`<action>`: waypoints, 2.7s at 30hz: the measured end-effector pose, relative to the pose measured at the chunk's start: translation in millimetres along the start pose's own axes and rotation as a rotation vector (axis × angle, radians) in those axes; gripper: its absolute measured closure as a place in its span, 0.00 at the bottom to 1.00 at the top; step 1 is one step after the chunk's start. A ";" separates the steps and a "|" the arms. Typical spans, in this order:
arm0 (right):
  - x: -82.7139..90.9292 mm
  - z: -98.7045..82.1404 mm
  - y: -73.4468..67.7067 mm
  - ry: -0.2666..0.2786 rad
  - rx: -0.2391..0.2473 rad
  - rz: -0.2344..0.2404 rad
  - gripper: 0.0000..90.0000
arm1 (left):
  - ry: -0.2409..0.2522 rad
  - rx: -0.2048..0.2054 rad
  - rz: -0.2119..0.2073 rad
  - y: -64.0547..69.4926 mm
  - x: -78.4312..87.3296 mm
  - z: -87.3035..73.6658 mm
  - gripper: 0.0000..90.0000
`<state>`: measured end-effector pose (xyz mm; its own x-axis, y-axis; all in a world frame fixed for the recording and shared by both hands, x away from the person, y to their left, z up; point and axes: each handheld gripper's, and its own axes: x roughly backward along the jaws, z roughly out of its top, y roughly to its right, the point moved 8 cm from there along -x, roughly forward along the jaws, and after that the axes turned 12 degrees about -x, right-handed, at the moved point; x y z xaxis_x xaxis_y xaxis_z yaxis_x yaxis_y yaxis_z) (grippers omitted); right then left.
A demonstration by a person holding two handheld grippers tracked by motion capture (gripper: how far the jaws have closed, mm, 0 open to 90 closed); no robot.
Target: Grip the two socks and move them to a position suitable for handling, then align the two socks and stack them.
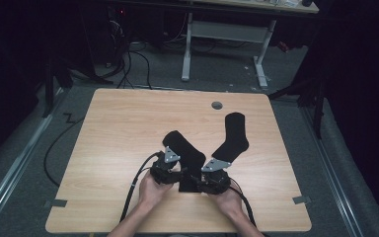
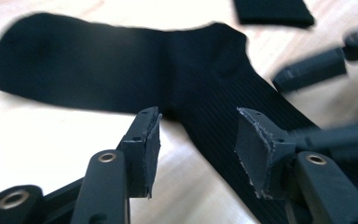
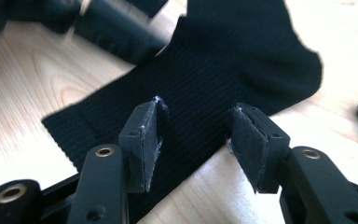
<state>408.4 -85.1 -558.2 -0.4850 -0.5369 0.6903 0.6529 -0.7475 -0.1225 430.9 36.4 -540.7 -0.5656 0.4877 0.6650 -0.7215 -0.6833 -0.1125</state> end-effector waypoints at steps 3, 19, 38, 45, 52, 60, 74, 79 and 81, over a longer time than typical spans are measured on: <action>0.6 -0.4 -0.5 0.002 0.008 -0.003 0.56 | -0.010 0.025 0.015 -11.6 -7.1 4.6 0.56; 8.2 -10.7 0.9 0.011 -0.009 0.030 0.56 | -0.046 0.061 0.029 -36.0 -42.3 16.4 0.56; 13.5 -13.9 -1.0 0.048 -0.004 0.015 0.52 | -0.045 0.019 0.043 -30.1 -41.9 18.1 0.49; 18.7 -12.0 8.7 0.074 -0.071 0.029 0.52 | -0.015 0.020 0.034 -28.3 -37.3 18.9 0.46; 24.0 -11.5 21.4 0.076 -0.110 0.009 0.58 | 0.013 0.026 0.055 -32.9 -26.9 17.1 0.46; 26.8 -12.5 27.3 0.056 -0.130 0.008 0.60 | 0.040 0.054 0.075 -41.3 -12.7 12.6 0.46; 37.0 -6.9 49.4 0.092 -0.158 -0.030 0.54 | 0.037 0.070 0.127 -49.8 16.0 -14.0 0.46; 38.7 -9.7 55.8 0.061 -0.201 -0.010 0.54 | 0.032 0.078 0.129 -51.2 20.3 -21.0 0.46; 39.1 -11.4 58.4 0.052 -0.205 -0.007 0.51 | 0.027 0.081 0.136 -51.7 22.2 -25.6 0.46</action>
<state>421.0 -154.2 -546.4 -0.5221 -0.5467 0.6546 0.5196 -0.8125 -0.2642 445.4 96.5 -539.1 -0.6669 0.4014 0.6278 -0.6036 -0.7850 -0.1392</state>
